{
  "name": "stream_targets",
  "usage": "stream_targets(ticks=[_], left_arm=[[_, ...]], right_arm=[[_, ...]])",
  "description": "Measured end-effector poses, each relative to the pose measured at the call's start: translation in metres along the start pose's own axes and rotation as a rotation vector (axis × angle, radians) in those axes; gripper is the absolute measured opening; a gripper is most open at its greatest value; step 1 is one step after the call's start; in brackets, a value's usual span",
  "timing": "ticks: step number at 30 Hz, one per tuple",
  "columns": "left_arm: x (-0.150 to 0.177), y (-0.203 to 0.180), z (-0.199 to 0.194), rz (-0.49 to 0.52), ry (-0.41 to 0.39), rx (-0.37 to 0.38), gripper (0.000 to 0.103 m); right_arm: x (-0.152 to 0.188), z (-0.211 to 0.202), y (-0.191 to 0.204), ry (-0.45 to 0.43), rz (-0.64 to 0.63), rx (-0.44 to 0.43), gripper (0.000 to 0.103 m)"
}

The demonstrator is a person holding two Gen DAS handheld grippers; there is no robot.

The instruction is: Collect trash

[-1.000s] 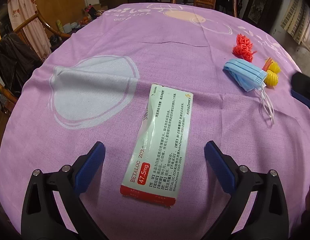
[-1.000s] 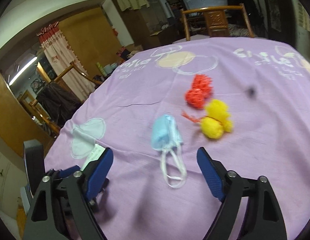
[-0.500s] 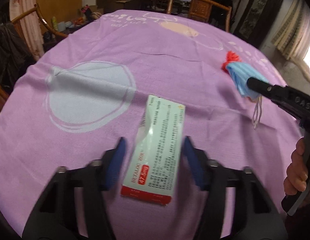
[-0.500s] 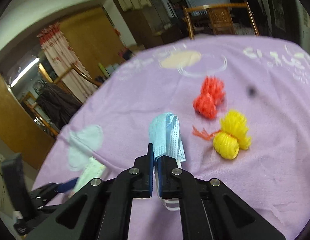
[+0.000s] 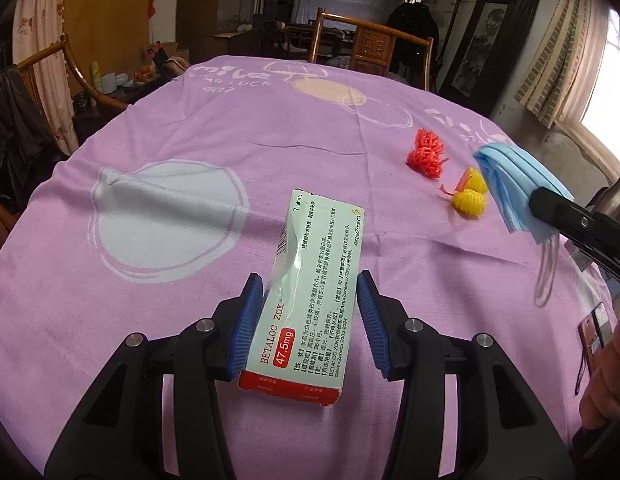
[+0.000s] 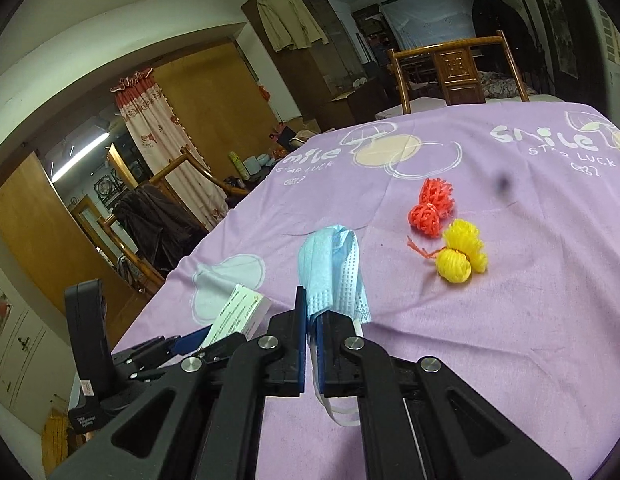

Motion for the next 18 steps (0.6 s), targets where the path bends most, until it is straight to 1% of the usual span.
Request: stream_targets(ticks=[6, 10, 16, 18], left_arm=[[-0.002, 0.006, -0.001, -0.01, -0.016, -0.052, 0.049], [-0.003, 0.011, -0.006, -0.013, -0.042, -0.085, 0.049], [-0.007, 0.014, -0.016, -0.009, -0.09, -0.133, 0.049], [-0.007, 0.015, -0.02, -0.013, -0.101, -0.137, 0.049]], right_arm=[[0.007, -0.003, -0.002, -0.002, -0.026, 0.052, 0.005], [0.014, -0.006, -0.004, -0.007, -0.041, 0.086, 0.005], [0.024, -0.01, -0.004, -0.003, -0.043, 0.095, 0.007], [0.025, -0.009, -0.004, 0.001, -0.048, 0.1, 0.007]])
Point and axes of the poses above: each gripper's, at about its wrist camera, not at the fingertips, and z roughly the way its jaws point, y to its left, x to its underside, the point moved 10 cm from there along z, roughly the way its jaws point, and after that the axes turned 6 degrees about y, right-handed, at the moved point
